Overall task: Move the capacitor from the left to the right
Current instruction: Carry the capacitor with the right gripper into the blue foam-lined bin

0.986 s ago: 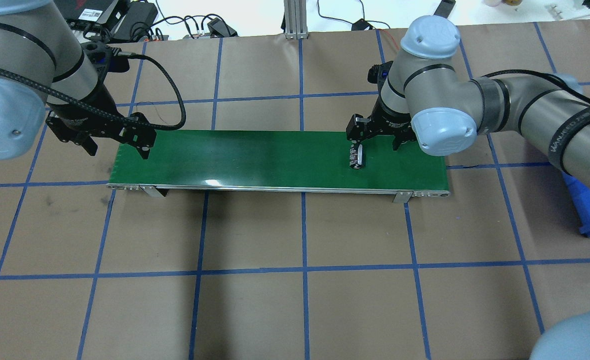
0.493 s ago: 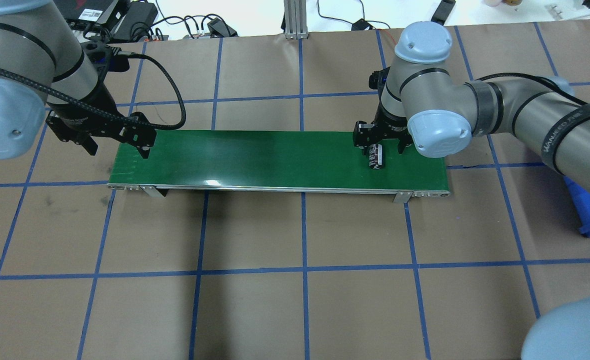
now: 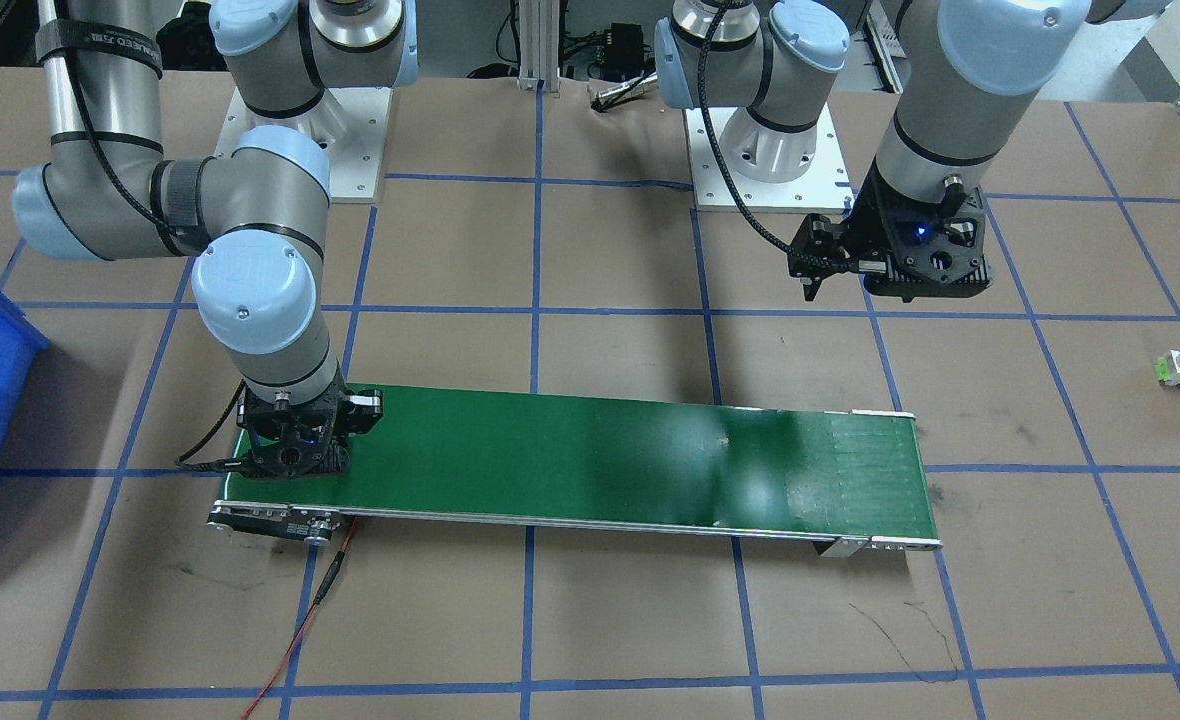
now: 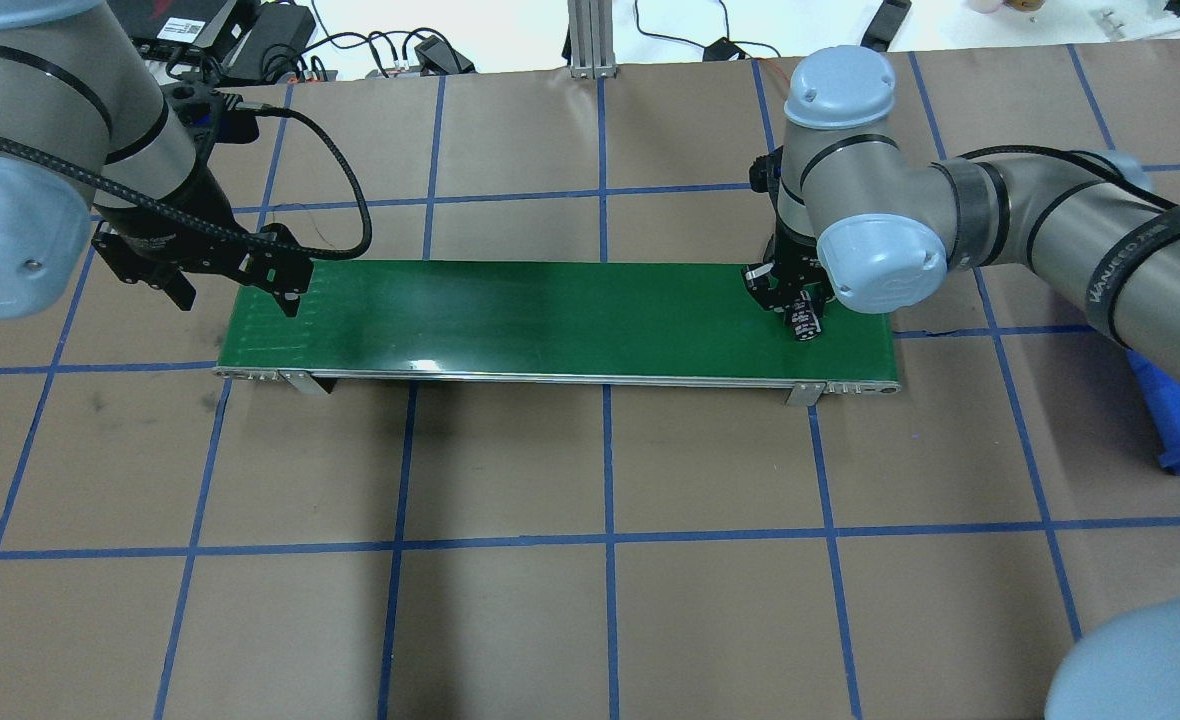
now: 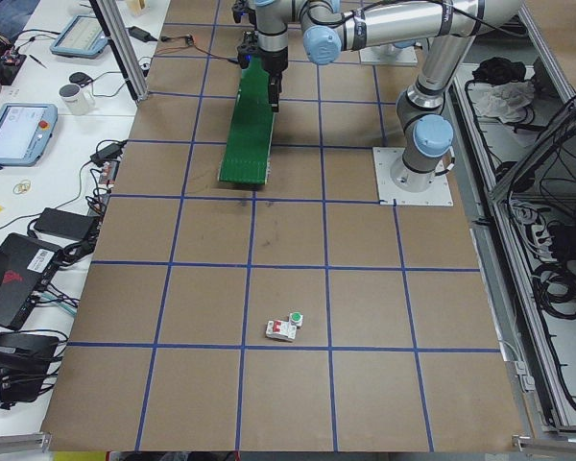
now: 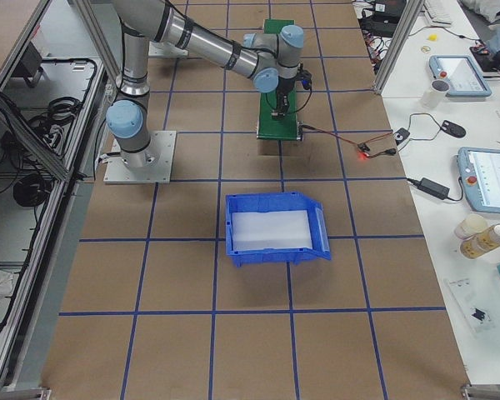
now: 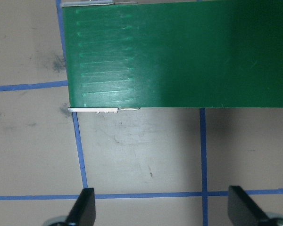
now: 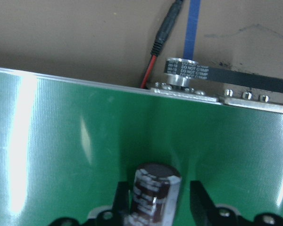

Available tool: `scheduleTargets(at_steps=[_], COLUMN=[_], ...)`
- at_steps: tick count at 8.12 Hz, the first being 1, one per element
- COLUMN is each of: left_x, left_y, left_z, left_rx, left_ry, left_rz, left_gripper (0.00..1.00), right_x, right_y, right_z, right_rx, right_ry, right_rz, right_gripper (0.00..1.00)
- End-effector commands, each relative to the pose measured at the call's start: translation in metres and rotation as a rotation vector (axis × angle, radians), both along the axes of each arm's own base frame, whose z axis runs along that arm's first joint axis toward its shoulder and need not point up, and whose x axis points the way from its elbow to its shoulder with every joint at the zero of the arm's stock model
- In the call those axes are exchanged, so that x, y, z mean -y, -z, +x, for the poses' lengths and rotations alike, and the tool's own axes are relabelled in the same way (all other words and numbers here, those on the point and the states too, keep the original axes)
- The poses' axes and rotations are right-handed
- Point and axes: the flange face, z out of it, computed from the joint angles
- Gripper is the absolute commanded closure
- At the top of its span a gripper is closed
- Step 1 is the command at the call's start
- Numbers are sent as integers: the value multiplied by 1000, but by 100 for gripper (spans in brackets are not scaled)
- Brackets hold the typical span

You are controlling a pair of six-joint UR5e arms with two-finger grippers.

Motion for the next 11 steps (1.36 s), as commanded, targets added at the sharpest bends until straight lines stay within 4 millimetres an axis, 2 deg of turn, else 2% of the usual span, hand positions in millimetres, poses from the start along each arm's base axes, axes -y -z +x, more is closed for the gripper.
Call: scheduleTargets(at_steps=[1,2,3,5,6,9,10,11], left_x=[0,0,0,0,0,0,0,0], left_y=[0,0,0,0,0,0,1,1], left_z=[0,-1,-1,0,0,-1,-1,-1], left_rx=[1,0,1,3,3,1,1,1], left_ry=[0,2,2,2,3,2,2,2], left_rz=[0,0,0,0,0,0,1,1], left_gripper=[0,0,0,0,0,0,0,0], right_x=[0,5,16,24,21,1,-12,-13], right_y=[-8,-14,-49,-109,-126,-140,-135,-114], right_z=[-7,-12,-30,-111,-159,-325,-374,-420], right_rx=[-26,-25,-24,-12,-16,-23,-17,-28], right_ry=[-10,-1,30,49,24,-123,-171,-186], right_rz=[12,-2,-63,-60,-60,-36,-19,-27], right_gripper=[100,100,100,100,100,100,100,100])
